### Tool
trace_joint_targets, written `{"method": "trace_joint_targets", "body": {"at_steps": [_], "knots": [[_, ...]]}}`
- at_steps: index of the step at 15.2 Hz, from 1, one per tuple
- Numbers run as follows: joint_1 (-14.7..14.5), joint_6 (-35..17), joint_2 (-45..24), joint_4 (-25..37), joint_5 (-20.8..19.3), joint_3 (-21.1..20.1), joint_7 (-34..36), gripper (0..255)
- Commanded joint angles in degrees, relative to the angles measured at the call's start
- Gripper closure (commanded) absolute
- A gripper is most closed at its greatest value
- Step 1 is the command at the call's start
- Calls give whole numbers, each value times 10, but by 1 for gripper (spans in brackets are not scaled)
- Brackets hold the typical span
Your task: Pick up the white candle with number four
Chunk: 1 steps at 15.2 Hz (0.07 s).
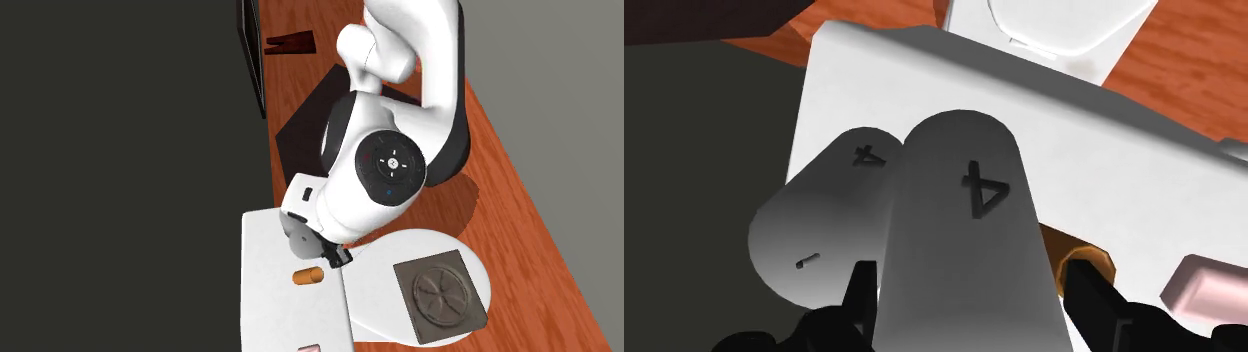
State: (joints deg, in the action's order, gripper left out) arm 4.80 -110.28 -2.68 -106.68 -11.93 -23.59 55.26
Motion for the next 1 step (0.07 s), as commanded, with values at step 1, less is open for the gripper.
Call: {"method": "trace_joint_targets", "body": {"at_steps": [1], "knots": [[0, 3, -1, 4, 0, 0, 0, 255]]}}
